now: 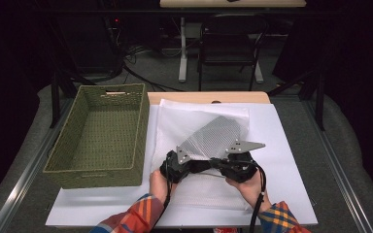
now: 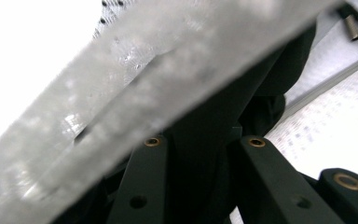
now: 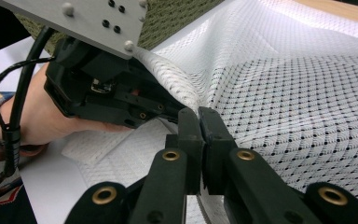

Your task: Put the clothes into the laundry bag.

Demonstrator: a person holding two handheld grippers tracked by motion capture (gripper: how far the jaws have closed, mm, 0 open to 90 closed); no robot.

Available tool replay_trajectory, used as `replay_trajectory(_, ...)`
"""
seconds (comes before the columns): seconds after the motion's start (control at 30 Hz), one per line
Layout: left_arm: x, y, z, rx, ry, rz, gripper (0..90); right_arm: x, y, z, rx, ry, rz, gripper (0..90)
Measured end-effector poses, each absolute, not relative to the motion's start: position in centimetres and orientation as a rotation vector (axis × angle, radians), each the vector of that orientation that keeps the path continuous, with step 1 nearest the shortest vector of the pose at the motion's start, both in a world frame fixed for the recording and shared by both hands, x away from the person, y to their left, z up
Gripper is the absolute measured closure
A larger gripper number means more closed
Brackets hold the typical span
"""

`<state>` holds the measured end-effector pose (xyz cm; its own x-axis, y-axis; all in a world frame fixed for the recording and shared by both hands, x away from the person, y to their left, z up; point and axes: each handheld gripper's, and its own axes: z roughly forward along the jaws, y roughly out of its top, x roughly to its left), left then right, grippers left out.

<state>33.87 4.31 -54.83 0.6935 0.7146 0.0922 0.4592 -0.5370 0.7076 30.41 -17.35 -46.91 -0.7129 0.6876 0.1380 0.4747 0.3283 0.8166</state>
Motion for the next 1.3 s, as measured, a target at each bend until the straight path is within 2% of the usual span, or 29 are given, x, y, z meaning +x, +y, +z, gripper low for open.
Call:
replay_trajectory(0.1,33.8,4.3,-54.8,2.24,0.899,0.479,70.5,30.4,-17.3,-47.0,1.052,2.369,1.323,88.4)
replay_trajectory(0.2,33.4,4.5,-54.4,2.254,0.889,0.466,52.8,30.3,-17.2,-47.0,1.049,2.371,1.324,88.4)
replay_trajectory(0.3,33.0,4.7,-53.7,2.257,0.864,0.447,43.0,30.3,-17.3,-47.0,1.046,2.371,1.322,88.4)
replay_trajectory(0.4,32.2,5.1,-52.9,2.266,0.853,0.411,35.1,30.3,-17.4,-46.9,1.051,2.369,1.323,88.4)
replay_trajectory(0.5,31.7,5.5,-52.4,2.271,0.841,0.398,30.8,30.4,-17.5,-46.9,1.049,2.369,1.323,88.4)
replay_trajectory(0.63,31.3,6.0,-52.4,2.29,0.834,0.324,30.6,30.4,-17.4,-47.0,1.047,2.375,1.315,88.4)
replay_trajectory(1.0,30.1,8.1,-53.1,2.367,0.89,0.307,31.4,30.5,-17.2,-47.1,1.043,2.383,1.306,88.4)
replay_trajectory(1.17,30.0,8.0,-54.3,2.414,0.929,0.331,40.0,30.4,-17.0,-47.2,1.041,2.388,1.301,88.5)
replay_trajectory(1.3,30.0,8.1,-54.6,2.393,0.91,0.325,54.5,30.4,-16.9,-47.2,1.039,2.391,1.298,88.5)
